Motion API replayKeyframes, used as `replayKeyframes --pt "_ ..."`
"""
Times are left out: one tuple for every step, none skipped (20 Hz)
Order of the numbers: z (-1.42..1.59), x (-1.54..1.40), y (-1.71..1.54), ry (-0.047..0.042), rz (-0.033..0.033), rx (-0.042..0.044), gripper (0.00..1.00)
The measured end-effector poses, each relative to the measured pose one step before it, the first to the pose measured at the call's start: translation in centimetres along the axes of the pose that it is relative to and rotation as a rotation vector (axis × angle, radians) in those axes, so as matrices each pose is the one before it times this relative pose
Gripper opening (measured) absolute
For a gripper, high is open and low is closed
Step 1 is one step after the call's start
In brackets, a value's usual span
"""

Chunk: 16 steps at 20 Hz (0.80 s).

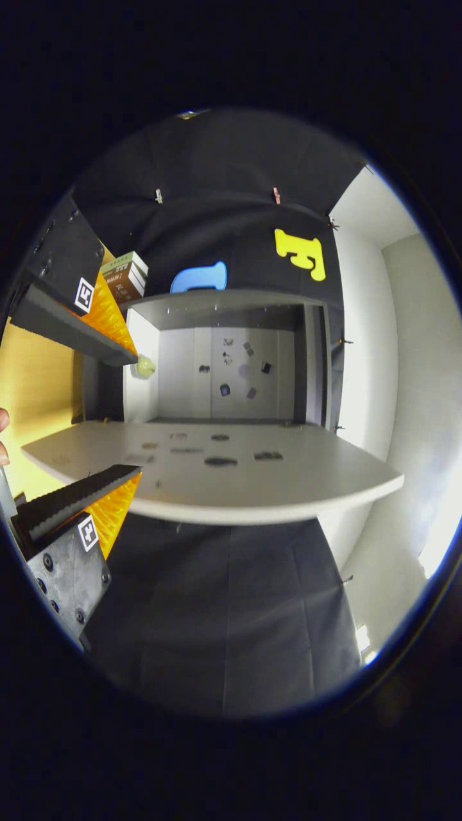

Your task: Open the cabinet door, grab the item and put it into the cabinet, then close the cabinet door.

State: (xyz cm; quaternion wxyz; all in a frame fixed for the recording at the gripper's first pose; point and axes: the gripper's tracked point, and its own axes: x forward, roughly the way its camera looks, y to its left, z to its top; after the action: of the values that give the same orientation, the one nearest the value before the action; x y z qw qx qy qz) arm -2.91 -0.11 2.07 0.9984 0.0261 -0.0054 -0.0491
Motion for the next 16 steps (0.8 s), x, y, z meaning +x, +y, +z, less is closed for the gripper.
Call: replayKeyframes --pt "-0.05 -0.444 -1.765 0.00131 -0.03473 -0.00128 0.98" --pt "-0.16 0.786 -1.737 -0.00535 -0.03747 -0.00291 0.98" --pt "-0.267 0.169 -1.886 0.00182 -0.04011 -0.00385 0.98" --pt "-0.214 0.226 -1.576 -0.00008 -0.03243 -0.00028 0.98" --pt "-0.282 0.584 -1.311 0.0016 -0.0306 -0.00585 0.97" --pt "-0.413 0.809 -1.306 0.0014 -0.02265 -0.00582 0.97" --pt "-0.529 0.86 -1.219 0.01174 -0.02104 0.00002 0.98" --pt "-0.584 0.991 -0.861 0.01484 -0.01692 0.00428 0.98" --pt "-0.402 0.965 -0.774 0.00462 -0.01574 -0.00167 0.98" --pt "-0.516 1.216 -0.777 0.01061 -0.01878 -0.01142 0.98" --pt "-0.415 0.825 -0.411 0.00939 -0.00964 -0.00318 0.98" --pt "-0.159 0.548 -0.077 0.00891 0.00231 0.00937 0.98" --pt "-0.206 -0.052 0.34 0.0078 0.01203 0.01574 0.98" --pt "-0.058 -0.33 0.252 0.00743 0.01204 0.01363 0.98" --pt "0.159 0.303 -0.265 -0.00157 0.00291 0.00008 0.97" --pt "0.209 -0.055 -0.019 -0.00563 0.00144 -0.00524 0.97"
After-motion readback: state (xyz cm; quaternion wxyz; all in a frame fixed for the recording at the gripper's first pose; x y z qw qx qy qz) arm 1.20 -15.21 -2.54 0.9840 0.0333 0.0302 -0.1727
